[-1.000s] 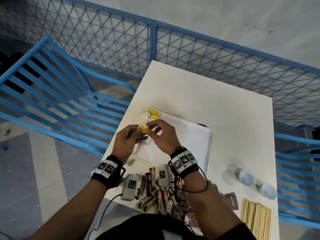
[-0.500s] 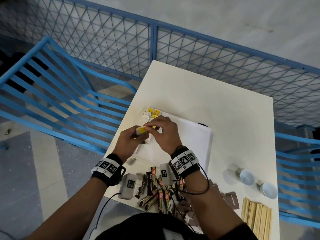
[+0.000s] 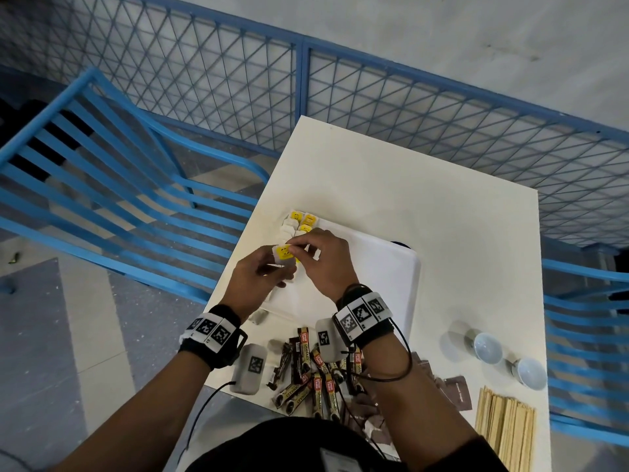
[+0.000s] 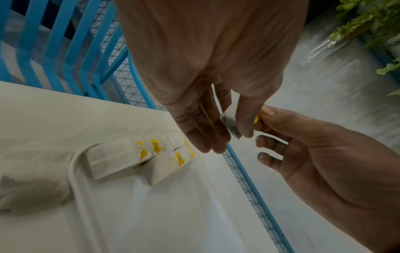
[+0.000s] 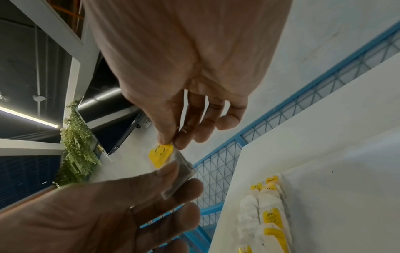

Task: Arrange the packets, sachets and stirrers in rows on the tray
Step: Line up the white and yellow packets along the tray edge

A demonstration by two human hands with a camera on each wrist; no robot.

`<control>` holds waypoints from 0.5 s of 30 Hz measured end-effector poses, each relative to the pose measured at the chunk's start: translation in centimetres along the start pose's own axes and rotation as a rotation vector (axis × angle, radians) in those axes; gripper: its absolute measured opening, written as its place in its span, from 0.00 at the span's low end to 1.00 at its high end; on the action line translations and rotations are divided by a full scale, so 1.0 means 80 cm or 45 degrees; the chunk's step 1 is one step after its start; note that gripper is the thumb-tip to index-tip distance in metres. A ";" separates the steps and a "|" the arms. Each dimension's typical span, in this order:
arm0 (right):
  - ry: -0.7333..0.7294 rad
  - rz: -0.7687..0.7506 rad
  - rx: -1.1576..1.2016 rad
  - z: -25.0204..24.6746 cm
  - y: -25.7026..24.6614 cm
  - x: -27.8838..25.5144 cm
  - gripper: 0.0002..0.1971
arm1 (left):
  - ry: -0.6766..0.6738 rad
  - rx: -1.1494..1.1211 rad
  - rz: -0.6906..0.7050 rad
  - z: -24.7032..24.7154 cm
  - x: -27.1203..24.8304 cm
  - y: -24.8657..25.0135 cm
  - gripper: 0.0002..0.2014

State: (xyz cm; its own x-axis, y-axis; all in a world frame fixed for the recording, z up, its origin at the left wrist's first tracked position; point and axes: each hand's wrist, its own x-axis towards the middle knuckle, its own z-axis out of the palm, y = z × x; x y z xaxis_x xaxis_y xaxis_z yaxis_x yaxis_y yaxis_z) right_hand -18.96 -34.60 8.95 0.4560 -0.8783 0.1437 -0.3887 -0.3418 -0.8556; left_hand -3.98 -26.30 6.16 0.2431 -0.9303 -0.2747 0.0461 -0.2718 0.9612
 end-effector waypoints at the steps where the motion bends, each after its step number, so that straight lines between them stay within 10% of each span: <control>1: 0.002 0.005 0.004 0.001 0.001 0.001 0.04 | 0.001 -0.003 -0.016 -0.001 0.001 0.001 0.10; 15: -0.091 0.069 0.120 0.018 -0.011 0.012 0.03 | -0.130 -0.099 -0.061 -0.009 0.003 0.004 0.12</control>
State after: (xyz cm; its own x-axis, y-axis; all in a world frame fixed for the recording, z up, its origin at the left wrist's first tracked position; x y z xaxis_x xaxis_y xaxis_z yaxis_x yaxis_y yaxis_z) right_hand -17.03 -34.65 9.09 0.4935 -0.8675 0.0631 -0.3388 -0.2586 -0.9046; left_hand -3.18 -26.40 6.39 0.1392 -0.9379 -0.3178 0.1312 -0.3006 0.9447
